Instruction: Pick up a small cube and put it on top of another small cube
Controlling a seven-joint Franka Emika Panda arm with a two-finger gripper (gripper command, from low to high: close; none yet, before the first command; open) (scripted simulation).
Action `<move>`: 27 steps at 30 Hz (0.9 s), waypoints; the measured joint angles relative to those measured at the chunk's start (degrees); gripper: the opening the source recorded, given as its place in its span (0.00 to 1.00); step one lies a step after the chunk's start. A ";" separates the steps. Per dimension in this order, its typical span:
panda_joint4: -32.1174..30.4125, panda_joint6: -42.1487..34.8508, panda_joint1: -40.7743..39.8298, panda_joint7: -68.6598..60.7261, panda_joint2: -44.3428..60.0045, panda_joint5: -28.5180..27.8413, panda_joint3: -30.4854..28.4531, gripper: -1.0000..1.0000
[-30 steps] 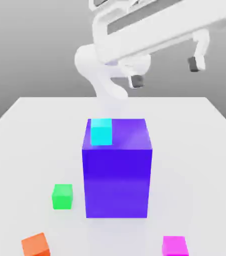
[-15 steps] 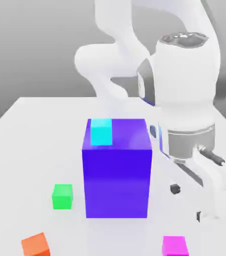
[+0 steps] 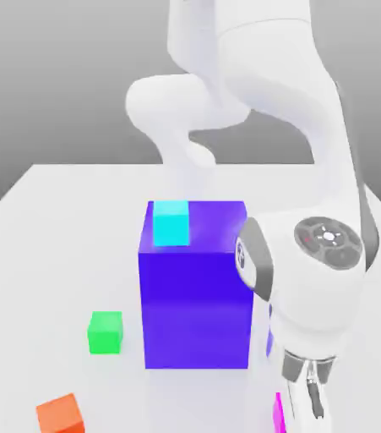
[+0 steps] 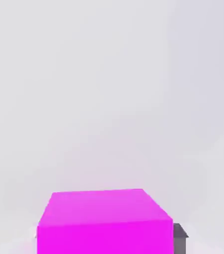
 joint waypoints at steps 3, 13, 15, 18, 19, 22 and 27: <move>-0.96 3.57 0.25 -0.29 -3.12 -0.20 -0.04 0.00; -2.05 -6.27 -5.14 -12.89 -14.10 0.55 -0.71 0.00; -2.62 -7.11 -6.97 -15.99 -15.80 1.06 -1.57 0.00; -3.50 -8.30 -9.51 -20.30 -18.41 1.35 -3.13 0.00; -3.80 -8.68 -10.32 -21.64 -19.29 1.31 -3.71 0.00; -4.70 -9.81 -13.05 -25.36 -22.01 0.74 -5.63 0.00; -7.38 -9.95 -17.70 -29.41 -26.02 1.02 -7.68 0.00</move>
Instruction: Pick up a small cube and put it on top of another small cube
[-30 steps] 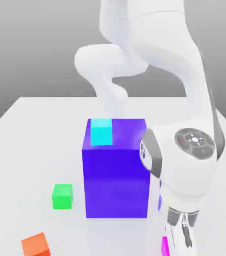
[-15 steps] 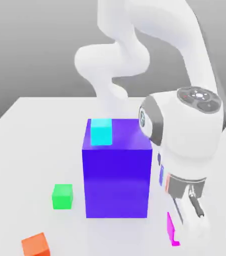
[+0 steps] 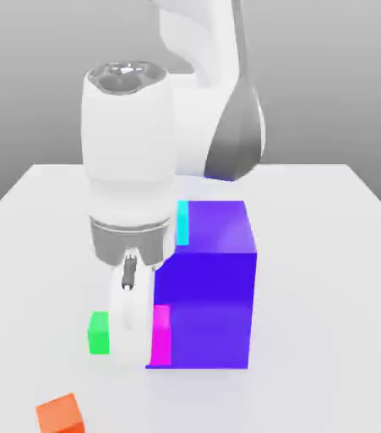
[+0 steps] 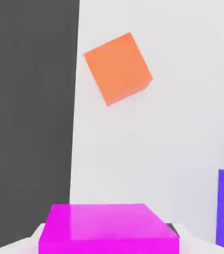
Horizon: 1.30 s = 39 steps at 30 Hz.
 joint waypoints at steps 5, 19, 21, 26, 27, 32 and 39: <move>-4.15 1.08 -4.80 -1.28 -3.52 1.50 -0.35 0.00; -18.31 5.91 -8.98 4.74 -12.21 0.26 -2.26 0.00; -20.54 6.81 -9.82 6.77 -13.07 -0.71 -2.38 0.00; -25.37 10.79 -12.48 12.88 -12.44 -3.99 -1.86 0.00; -25.47 11.54 -13.10 13.94 -11.47 -5.28 -1.82 0.00; -24.99 15.44 -14.75 17.64 -5.79 -10.24 -1.77 0.00; -25.01 22.86 -14.88 14.44 0.77 -5.61 -0.19 0.00</move>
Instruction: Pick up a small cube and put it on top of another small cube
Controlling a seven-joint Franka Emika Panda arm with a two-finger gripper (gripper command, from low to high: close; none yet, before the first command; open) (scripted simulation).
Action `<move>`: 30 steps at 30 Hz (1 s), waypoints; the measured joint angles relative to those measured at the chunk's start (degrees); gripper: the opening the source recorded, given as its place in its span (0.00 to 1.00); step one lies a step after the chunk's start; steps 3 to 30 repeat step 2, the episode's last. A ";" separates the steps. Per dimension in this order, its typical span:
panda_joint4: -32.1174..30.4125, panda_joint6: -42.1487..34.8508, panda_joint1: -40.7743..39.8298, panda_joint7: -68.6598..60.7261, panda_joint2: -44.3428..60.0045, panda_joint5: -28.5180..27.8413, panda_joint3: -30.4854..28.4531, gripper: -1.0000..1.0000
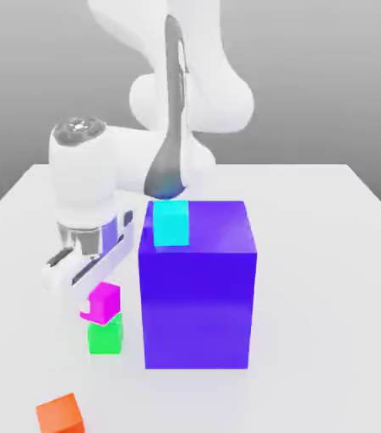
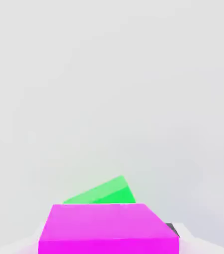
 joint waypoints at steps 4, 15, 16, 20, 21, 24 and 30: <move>-0.17 2.11 -0.84 -3.54 1.22 4.93 2.01 1.00; -0.17 2.11 -0.84 -3.54 1.22 4.93 2.01 1.00; -0.17 2.11 -0.84 -3.54 1.22 4.93 2.01 1.00; -0.17 2.11 -0.84 -3.54 1.22 4.93 2.01 1.00; -0.17 2.11 -0.84 -3.54 1.22 4.93 2.01 1.00; -0.17 2.11 -0.84 -3.54 1.22 4.93 2.01 1.00; -0.17 2.11 -0.84 -3.54 1.22 4.93 2.01 1.00</move>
